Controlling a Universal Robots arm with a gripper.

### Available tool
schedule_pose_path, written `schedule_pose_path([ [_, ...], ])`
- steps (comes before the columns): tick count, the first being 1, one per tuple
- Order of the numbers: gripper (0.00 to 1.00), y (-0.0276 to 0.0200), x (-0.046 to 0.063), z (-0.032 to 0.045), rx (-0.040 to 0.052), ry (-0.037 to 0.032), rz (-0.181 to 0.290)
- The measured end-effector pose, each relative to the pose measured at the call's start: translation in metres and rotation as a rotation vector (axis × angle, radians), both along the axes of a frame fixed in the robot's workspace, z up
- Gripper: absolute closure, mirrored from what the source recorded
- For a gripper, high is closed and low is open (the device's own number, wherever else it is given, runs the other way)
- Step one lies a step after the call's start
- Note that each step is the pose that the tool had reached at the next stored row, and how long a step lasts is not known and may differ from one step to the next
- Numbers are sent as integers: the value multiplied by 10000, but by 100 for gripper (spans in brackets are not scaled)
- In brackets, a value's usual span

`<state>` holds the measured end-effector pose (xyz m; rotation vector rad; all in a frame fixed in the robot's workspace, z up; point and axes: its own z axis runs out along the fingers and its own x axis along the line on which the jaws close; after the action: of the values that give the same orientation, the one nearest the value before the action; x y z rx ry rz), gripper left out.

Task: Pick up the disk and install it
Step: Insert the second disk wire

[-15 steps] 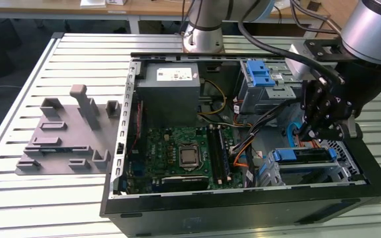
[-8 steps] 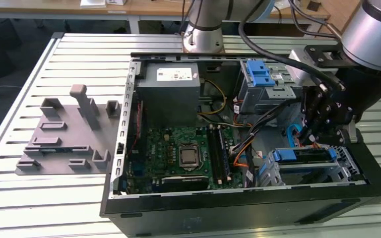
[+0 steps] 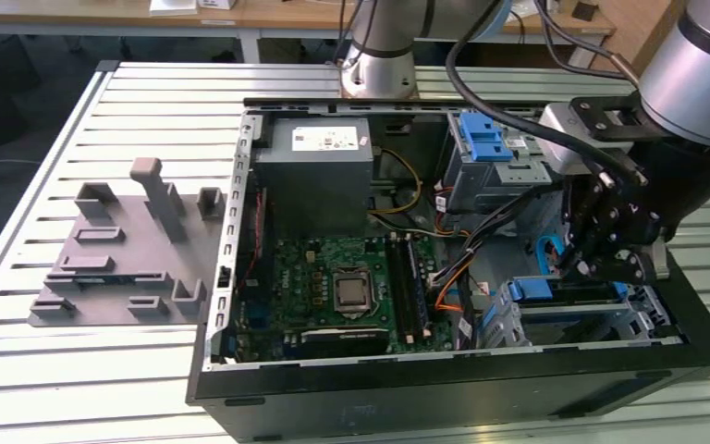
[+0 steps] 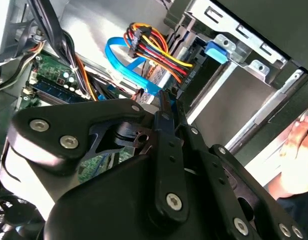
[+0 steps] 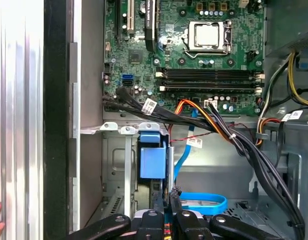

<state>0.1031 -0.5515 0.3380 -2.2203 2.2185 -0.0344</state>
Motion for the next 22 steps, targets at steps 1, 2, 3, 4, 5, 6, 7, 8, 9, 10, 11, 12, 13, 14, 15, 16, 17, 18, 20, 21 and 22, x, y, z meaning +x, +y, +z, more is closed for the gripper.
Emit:
schedule_pose_path([
  [1,84,-2,0,-4,2,0,1],
  [2,84,-3,0,-8,3,0,2],
  [3,84,-3,0,-10,1,0,3],
  [4,84,-3,1,-13,1,0,3],
  [5,84,-3,2,-16,2,0,3],
  [6,84,-6,2,-20,3,0,3],
  [7,84,-8,4,-22,3,0,3],
  [8,84,-10,7,-23,3,0,4],
  [9,84,-12,9,-25,4,0,3],
  [10,84,-14,14,-26,5,0,3],
  [11,84,-16,16,-27,5,0,3],
  [12,84,-20,16,-30,8,0,1],
  [13,84,-26,16,-32,9,0,1],
  [14,84,-32,17,-35,13,0,2],
  [15,84,-39,17,-38,14,0,3],
  [16,84,-43,17,-40,13,0,2],
  [17,84,-45,17,-43,13,0,3],
  [18,84,-46,17,-45,15,0,2],
  [20,84,-48,17,-50,33,0,2],
  [21,84,-49,17,-53,47,0,2],
  [22,84,-49,17,-54,59,0,2],
])
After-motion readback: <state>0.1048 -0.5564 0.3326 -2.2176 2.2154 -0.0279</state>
